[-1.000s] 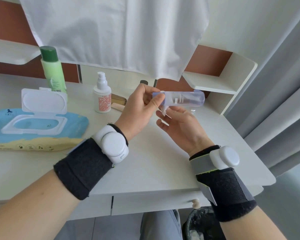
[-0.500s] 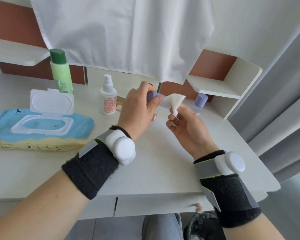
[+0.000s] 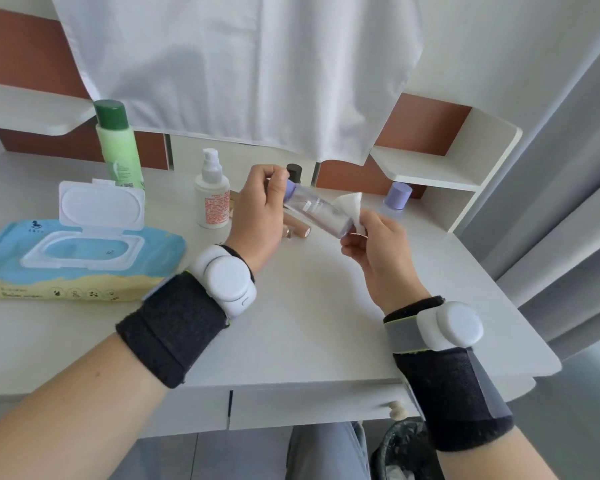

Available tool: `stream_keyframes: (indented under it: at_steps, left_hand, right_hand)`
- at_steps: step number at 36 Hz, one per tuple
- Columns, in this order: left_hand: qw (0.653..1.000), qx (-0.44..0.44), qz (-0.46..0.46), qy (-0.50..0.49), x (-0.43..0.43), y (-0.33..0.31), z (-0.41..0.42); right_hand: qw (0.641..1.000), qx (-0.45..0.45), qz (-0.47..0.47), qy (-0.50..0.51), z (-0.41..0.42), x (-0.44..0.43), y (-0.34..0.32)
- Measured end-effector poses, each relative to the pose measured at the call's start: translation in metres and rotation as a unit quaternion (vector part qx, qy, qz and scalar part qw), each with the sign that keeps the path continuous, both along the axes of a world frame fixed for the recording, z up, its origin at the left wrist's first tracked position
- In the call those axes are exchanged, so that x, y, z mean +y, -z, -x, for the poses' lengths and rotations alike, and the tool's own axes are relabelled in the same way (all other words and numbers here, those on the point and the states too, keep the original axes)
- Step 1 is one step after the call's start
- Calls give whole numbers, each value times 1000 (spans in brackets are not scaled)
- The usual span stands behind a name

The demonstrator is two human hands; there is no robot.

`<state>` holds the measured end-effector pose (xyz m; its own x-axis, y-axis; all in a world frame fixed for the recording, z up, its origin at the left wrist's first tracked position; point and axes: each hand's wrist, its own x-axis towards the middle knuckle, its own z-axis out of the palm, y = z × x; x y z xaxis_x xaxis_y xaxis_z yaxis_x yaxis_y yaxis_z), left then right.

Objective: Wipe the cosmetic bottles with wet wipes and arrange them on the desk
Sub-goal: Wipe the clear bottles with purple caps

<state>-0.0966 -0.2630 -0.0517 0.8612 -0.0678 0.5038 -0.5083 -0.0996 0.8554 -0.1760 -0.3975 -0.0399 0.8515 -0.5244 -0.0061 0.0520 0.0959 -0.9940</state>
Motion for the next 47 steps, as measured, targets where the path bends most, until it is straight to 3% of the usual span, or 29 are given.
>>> stream_keyframes:
  at_steps: [6,13,16,20,25,31,36,42,47]
  left_hand:
    - [997,19,72,-1,0,-5,2]
    - [999,-8,24,-37,4,3,-7]
    - [998,-40,-22,-43,2,4,-3]
    - [994,-63,-6,-86,0,4,-5]
    - [996,-17,47,-75,4,7,-14]
    - [999,-1,41,-12,-2,0,-1]
    - [998,17,64,-18,5,11,-22]
    - [1000,-12,-3,-13,2,7,-13]
    - [998,-25,-4,-63,7,9,-18]
  right_hand:
    - [994,-4,-91,-53,1,-4,3]
    - [994,5,44,-104,1,2,7]
    - [996,-16,71,-59,0,5,7]
    - [999,-40,19,29,0,-2,3]
    - [997,-42,7,69,-3,-3,5]
    - [999,-35,-2,14,-3,-3,6]
    - [999,-43,25,-16,-3,-1,8]
    - [999,-37,-12,8,-4,-7,9]
    - [998,-23,-14,-50,-3,-3,10]
